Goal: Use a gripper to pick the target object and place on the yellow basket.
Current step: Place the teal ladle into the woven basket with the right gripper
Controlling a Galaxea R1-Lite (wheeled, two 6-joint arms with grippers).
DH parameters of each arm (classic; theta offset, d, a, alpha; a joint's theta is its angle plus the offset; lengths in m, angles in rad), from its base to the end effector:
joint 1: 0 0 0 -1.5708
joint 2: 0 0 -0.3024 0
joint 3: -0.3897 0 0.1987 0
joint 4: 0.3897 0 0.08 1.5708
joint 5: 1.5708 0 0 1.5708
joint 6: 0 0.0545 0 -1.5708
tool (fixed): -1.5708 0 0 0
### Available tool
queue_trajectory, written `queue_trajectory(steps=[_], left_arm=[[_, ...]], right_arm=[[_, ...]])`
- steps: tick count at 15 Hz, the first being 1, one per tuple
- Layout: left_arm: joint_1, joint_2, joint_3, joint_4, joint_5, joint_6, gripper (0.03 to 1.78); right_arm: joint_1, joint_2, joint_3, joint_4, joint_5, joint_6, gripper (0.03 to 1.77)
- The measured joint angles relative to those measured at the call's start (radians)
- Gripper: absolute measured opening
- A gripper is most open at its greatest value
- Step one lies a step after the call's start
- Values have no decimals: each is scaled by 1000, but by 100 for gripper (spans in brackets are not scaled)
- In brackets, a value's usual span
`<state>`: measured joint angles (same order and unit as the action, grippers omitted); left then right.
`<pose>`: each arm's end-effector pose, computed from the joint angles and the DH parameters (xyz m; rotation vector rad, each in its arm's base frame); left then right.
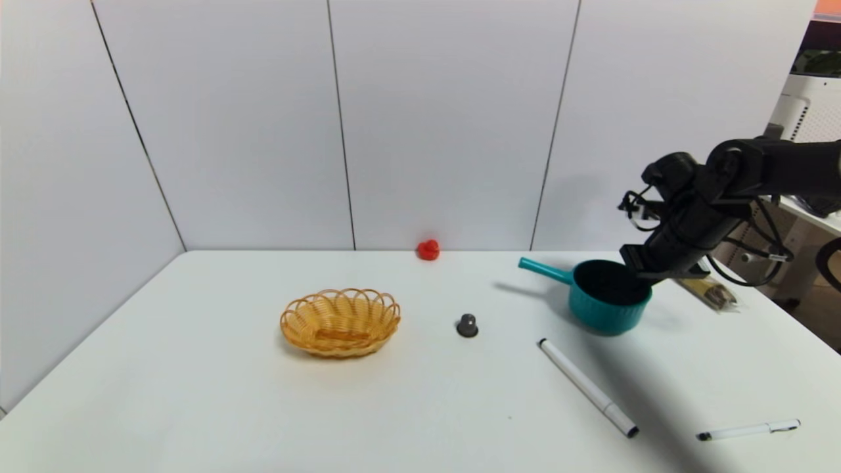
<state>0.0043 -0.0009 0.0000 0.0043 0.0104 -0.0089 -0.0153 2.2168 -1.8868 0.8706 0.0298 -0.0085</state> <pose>0.0158 0.0006 0.0749 -0.0089 0.0033 0.0147 0.4290 -0.0049 0.1280 0.0196 1.2002 0.0178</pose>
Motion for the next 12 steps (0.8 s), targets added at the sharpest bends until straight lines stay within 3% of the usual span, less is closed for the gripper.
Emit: queue_trajectory(steps=[3,6,8,12], left_arm=[[0,0,0,0,0,0,169],[0,0,0,0,0,0,169],[-1,0,0,0,0,0,169],[-1,0,0,0,0,0,169]], right_arm=[[4,-50,-39,-4,5,-1,10],[44,-92,-60,-84,5,3,10],[111,-113,-61,-162,5,8,10],[323,-123,-63,-316,4,10,10]])
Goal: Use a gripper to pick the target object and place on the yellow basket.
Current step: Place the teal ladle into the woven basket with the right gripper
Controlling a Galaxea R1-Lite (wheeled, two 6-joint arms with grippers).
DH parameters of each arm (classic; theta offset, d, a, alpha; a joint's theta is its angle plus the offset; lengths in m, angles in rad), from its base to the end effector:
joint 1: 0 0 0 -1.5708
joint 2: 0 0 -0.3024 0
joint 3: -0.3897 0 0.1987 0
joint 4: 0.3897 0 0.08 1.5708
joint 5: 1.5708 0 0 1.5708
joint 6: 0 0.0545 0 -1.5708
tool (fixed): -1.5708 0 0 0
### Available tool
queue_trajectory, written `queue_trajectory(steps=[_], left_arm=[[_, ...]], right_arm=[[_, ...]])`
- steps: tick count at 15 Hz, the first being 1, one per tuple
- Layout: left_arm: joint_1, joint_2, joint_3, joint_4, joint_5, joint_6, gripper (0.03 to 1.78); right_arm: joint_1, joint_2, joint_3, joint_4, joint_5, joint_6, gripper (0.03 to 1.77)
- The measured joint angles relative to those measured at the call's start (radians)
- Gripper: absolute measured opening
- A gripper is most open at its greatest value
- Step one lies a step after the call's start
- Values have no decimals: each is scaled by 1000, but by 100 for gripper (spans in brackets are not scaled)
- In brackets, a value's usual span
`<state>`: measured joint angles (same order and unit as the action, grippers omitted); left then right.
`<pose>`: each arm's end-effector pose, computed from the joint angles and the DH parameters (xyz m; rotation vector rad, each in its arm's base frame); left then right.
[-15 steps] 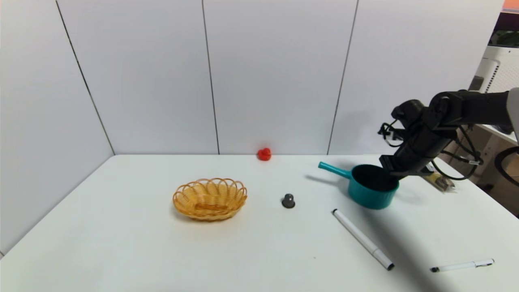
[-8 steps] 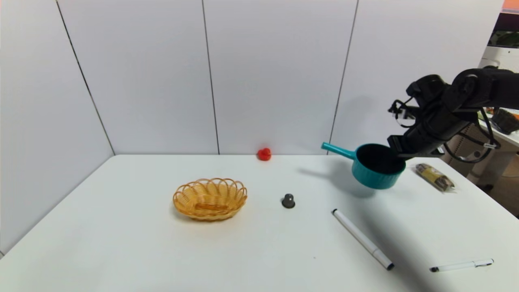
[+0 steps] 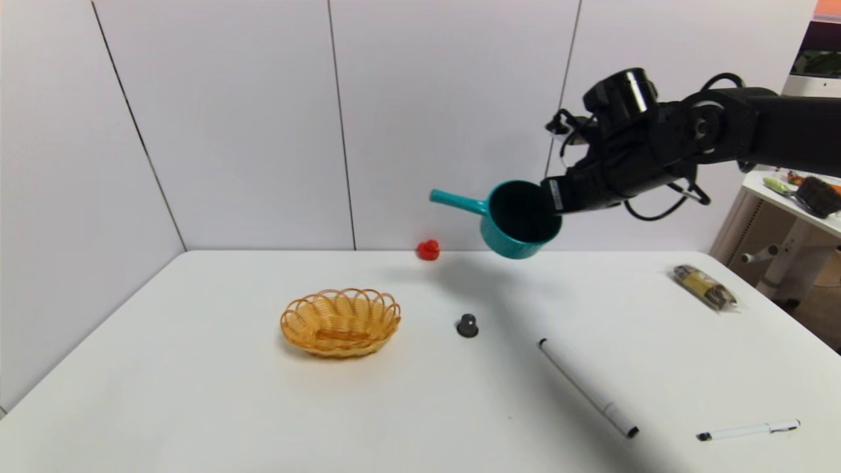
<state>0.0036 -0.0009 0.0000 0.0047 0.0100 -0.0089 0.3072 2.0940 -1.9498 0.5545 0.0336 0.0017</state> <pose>0.0158 0.0006 0.0749 -0.0089 0.0037 0.0136 0.4253 0.1369 0.2237 -0.0941 0.6957 0.3262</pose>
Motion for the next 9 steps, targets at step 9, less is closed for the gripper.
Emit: queue_trajectory(steps=[9], left_arm=[[1,0,0,0,0,0,169]], right_arm=[[381,86,1,-271,-23,53,10]])
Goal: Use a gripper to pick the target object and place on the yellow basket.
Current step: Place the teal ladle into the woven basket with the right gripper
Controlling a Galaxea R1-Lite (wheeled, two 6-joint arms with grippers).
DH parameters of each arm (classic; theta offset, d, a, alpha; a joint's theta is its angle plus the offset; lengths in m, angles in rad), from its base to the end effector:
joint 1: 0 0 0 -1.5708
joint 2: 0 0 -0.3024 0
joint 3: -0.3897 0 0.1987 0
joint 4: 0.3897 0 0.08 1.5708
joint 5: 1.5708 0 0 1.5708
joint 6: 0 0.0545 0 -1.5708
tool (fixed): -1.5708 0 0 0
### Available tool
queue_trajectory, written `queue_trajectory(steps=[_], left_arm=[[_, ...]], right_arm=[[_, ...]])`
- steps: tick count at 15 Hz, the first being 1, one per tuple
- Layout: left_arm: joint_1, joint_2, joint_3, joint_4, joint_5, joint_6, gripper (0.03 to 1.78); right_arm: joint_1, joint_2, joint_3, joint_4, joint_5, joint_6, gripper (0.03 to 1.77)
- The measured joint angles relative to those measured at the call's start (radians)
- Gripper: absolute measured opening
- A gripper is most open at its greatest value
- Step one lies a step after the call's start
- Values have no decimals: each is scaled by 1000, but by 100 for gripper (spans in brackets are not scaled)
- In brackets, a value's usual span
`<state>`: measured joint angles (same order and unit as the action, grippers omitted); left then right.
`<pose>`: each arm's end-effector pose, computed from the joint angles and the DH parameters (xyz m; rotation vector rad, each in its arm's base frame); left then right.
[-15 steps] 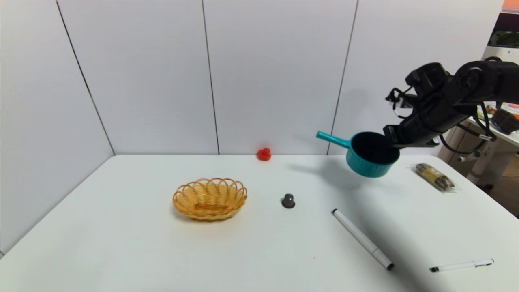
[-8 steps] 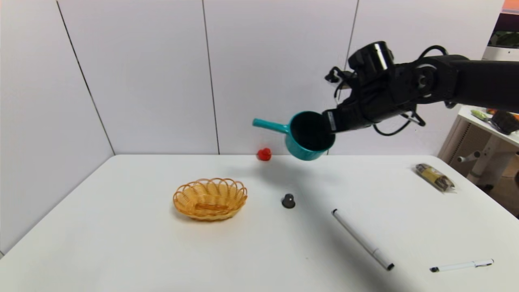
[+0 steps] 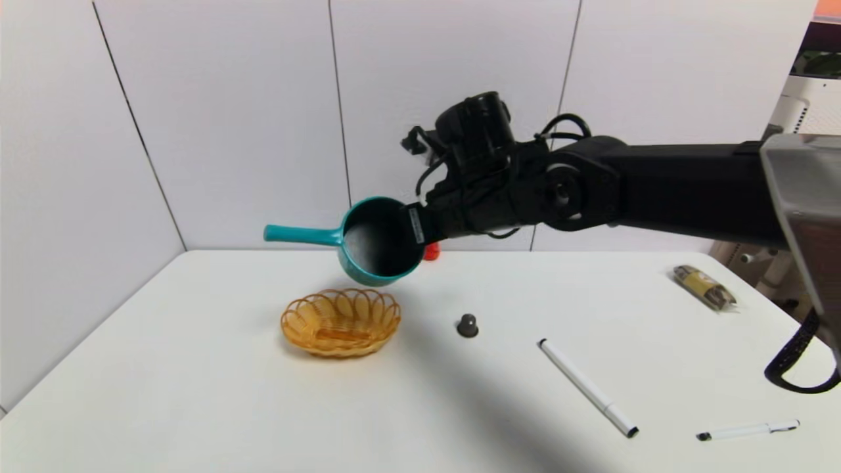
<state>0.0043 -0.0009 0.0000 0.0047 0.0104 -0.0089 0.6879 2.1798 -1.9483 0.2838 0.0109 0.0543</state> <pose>0.0158 0.0006 0.0749 -0.0089 0.0037 0.0147 0.3753 0.3092 0.2131 -0.1235 0.5139 0.6688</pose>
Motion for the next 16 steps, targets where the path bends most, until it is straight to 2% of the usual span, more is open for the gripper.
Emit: queue_trajectory(steps=[3,11,13,16], left_arm=[[0,0,0,0,0,0,169],[0,0,0,0,-1,0,169],[0,0,0,0,0,0,169],[0,0,0,0,0,0,169]], right_arm=[[53,54,1,-28,-63,1,10],[80,165,0,-106,-71,13,11],[87,180,0,-135,-73,12,49],[87,193,0,-154,-78,10,87]])
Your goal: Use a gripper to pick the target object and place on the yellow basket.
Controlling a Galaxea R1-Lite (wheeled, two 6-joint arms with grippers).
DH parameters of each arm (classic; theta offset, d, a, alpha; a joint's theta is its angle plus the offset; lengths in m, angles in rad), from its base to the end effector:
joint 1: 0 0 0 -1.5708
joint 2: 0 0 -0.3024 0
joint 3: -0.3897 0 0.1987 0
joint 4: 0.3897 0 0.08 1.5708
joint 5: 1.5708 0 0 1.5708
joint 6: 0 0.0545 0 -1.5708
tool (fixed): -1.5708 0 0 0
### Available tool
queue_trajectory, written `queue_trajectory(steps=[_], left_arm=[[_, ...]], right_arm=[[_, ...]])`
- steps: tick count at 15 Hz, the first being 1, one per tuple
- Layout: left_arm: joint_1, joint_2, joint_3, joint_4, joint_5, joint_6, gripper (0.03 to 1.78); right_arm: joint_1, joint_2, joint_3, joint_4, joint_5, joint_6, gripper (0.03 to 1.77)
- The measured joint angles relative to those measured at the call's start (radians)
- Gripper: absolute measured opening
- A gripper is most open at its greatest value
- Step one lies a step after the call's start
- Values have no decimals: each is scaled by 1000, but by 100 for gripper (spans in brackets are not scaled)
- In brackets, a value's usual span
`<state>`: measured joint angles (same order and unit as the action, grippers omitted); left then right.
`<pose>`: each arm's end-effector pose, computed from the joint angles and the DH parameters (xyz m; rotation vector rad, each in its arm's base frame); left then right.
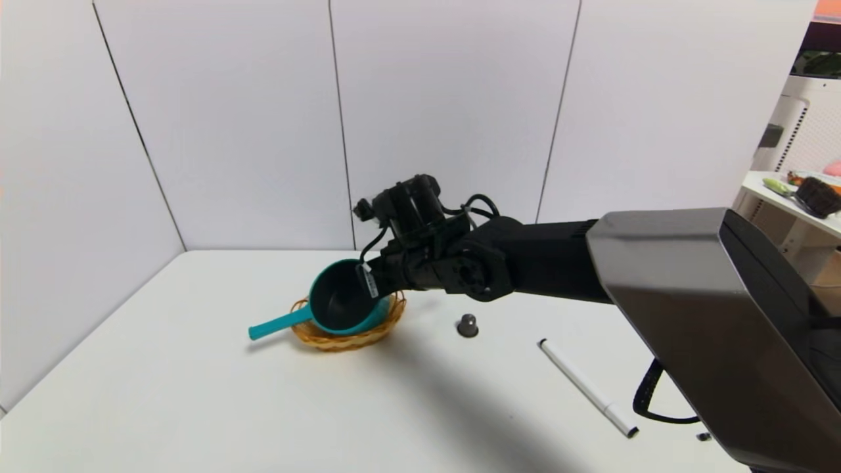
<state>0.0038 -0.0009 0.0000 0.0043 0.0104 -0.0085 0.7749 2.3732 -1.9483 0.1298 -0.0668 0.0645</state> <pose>0.0158 0.0006 0.0749 -0.0085 0.0033 0.0142 0.3814 0.3684 0.1324 -0.1709 0.5382 0.6718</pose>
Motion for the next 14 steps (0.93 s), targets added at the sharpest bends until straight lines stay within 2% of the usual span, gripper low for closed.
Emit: queue_trajectory(steps=[3,7,9,12,14], left_arm=[[0,0,0,0,0,0,169],[0,0,0,0,0,0,169],[0,0,0,0,0,0,169],[0,0,0,0,0,0,169],[0,0,0,0,0,0,169]], right_arm=[[1,-17,0,12,-20,-1,114],[-19,-114,7,64,-22,11,137],[-41,-196,20,157,-22,39,145],[-91,-350,58,403,-21,77,153],[-154,-499,150,599,-16,91,157]])
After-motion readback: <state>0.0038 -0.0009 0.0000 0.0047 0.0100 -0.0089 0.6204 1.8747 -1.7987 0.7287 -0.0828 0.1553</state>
